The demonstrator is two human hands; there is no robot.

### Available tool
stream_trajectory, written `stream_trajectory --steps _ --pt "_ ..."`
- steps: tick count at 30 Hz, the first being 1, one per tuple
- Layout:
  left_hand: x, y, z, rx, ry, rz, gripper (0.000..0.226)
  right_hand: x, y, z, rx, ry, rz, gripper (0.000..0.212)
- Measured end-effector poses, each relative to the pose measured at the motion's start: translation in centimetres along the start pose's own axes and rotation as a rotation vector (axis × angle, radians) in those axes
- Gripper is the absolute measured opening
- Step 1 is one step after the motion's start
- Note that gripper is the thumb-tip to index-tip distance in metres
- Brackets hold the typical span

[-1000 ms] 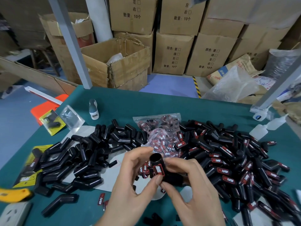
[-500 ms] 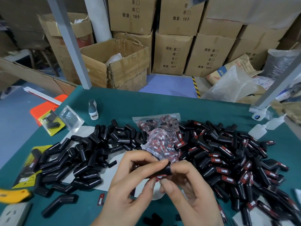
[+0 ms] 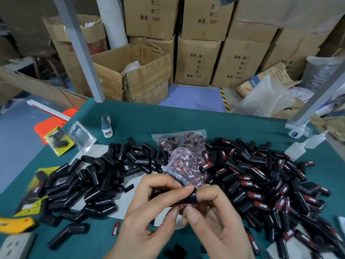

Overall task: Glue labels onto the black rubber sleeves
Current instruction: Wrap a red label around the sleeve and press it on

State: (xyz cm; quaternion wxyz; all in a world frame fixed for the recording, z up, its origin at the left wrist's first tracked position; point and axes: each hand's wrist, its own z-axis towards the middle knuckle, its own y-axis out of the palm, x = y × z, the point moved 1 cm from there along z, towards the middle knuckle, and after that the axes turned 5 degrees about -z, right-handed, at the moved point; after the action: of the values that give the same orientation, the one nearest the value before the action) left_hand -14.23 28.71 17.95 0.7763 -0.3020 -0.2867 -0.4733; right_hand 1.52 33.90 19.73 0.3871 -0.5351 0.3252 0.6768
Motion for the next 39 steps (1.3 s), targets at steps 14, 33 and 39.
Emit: stream_trajectory --steps 14,33,39 --pt "-0.14 0.20 0.08 -0.008 -0.026 -0.036 0.045 -0.46 -0.10 0.17 -0.009 0.037 0.066 0.034" --pt "0.05 0.21 0.42 -0.024 -0.111 -0.101 0.041 -0.32 -0.58 0.58 0.012 0.033 -0.019 0.036" --pt "0.36 0.25 0.50 -0.021 -0.140 -0.097 0.040 -0.54 -0.52 0.59 0.019 0.045 -0.017 0.038"
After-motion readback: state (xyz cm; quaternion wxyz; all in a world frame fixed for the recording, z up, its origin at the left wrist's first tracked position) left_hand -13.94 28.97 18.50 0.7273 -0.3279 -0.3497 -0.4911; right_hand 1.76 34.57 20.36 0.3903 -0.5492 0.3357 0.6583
